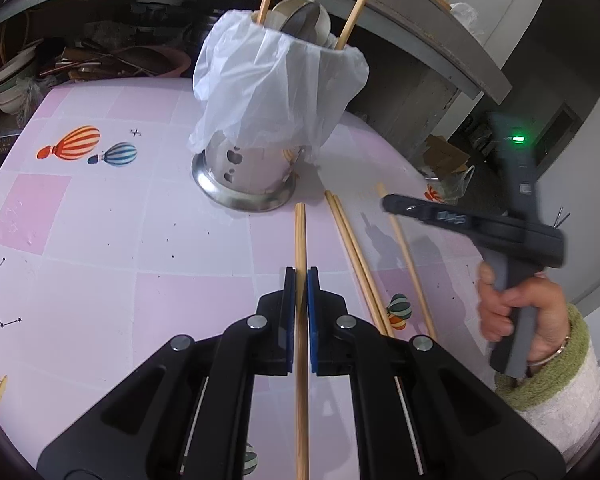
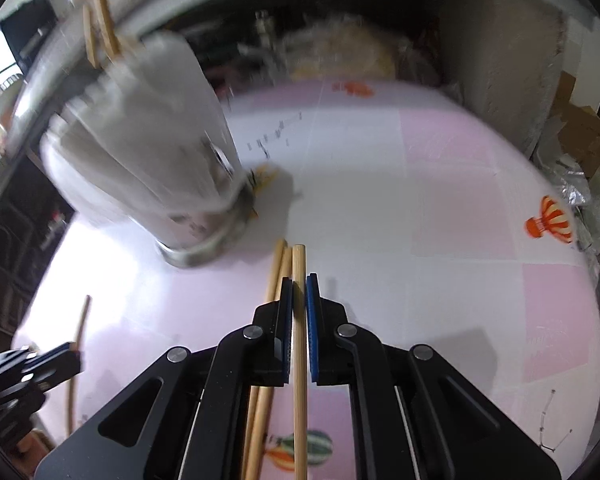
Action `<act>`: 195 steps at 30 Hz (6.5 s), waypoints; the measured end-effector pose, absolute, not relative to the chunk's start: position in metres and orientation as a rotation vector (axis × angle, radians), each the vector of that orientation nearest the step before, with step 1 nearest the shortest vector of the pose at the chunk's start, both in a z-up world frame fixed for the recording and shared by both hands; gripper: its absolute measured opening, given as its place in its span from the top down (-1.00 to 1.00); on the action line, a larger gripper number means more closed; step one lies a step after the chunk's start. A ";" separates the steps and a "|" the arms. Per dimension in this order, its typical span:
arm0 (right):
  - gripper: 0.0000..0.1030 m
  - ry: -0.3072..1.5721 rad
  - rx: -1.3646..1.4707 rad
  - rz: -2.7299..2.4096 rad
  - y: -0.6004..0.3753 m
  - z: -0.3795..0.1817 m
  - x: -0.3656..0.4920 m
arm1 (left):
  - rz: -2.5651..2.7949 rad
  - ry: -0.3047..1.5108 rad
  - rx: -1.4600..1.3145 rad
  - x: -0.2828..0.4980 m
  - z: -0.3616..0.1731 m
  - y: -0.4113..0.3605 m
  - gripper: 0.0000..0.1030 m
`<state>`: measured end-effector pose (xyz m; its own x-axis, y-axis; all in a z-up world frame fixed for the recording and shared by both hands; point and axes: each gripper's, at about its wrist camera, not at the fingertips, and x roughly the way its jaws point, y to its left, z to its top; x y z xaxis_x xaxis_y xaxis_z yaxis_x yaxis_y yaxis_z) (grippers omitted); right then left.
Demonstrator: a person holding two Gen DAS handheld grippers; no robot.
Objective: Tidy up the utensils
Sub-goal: 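Carry both held chopsticks up toward the bagged holder, then lower the chopstick into the holder and open the left tool, then lower the chopstick into the holder and open the right tool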
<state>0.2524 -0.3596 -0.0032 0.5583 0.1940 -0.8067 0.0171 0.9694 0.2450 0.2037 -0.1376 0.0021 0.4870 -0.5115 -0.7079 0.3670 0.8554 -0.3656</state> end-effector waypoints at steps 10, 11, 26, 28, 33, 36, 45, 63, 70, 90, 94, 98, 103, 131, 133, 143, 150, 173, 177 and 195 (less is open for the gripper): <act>0.87 0.761 0.279 0.152 -0.385 0.078 0.182 | -0.603 0.860 -0.219 0.195 0.036 -0.132 0.91; 0.87 0.742 0.283 0.157 -0.386 0.084 0.174 | -0.607 0.850 -0.221 0.193 0.040 -0.131 0.91; 0.87 0.618 0.337 0.200 -0.397 0.114 0.130 | -0.658 0.787 -0.341 0.191 0.089 -0.104 0.91; 0.87 0.622 0.344 0.205 -0.396 0.112 0.131 | -0.652 0.816 -0.364 0.196 0.084 -0.104 0.91; 0.87 0.632 0.349 0.211 -0.394 0.107 0.132 | -0.641 0.845 -0.397 0.202 0.072 -0.102 0.90; 0.87 0.632 0.348 0.213 -0.394 0.107 0.132 | -0.637 0.831 -0.386 0.203 0.074 -0.102 0.90; 0.87 0.631 0.344 0.218 -0.394 0.108 0.132 | -0.631 0.694 -0.323 0.201 0.122 -0.100 0.90; 0.87 0.615 0.349 0.233 -0.395 0.110 0.132 | -0.473 0.380 -0.202 0.252 0.239 -0.084 0.90; 0.87 0.627 0.357 0.225 -0.398 0.106 0.135 | -0.438 0.466 -0.159 0.285 0.202 -0.100 0.90; 0.87 0.634 0.360 0.227 -0.397 0.104 0.137 | -0.440 0.678 -0.023 0.312 0.126 -0.149 0.88; 0.87 0.633 0.358 0.224 -0.396 0.104 0.137 | -0.427 0.685 0.007 0.308 0.117 -0.154 0.87; 0.87 0.630 0.355 0.221 -0.395 0.106 0.137 | -0.419 0.693 0.000 0.307 0.115 -0.150 0.87; 0.87 0.617 0.352 0.225 -0.395 0.113 0.138 | -0.415 0.711 -0.010 0.306 0.115 -0.142 0.83; 0.87 0.323 0.325 0.446 -0.333 0.280 0.304 | -0.257 0.587 -0.200 0.194 0.097 -0.011 -0.50; 0.87 0.328 0.307 0.446 -0.323 0.272 0.316 | -0.227 0.601 -0.218 0.190 0.091 0.002 -0.50; 0.87 0.343 0.146 0.447 -0.280 0.236 0.345 | -0.173 0.607 -0.246 0.186 0.082 0.028 -0.50; 0.87 0.380 0.046 0.482 -0.262 0.211 0.341 | -0.185 0.604 -0.241 0.189 0.081 0.024 -0.50; 0.86 0.560 -0.037 0.494 -0.250 0.141 0.334 | -0.201 0.604 -0.233 0.188 0.083 0.012 -0.50; 0.85 0.586 -0.005 0.495 -0.253 0.143 0.336 | -0.201 0.603 -0.228 0.188 0.082 0.010 -0.50; 0.27 0.557 0.126 0.414 -0.331 0.145 0.242 | -0.266 0.614 -0.205 0.186 0.079 -0.009 -0.50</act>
<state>0.2421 -0.3306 0.1448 0.7691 0.4139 -0.4869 -0.3465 0.9103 0.2265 0.1858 -0.0086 0.0794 0.7852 -0.3049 -0.5389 0.1841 0.9459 -0.2670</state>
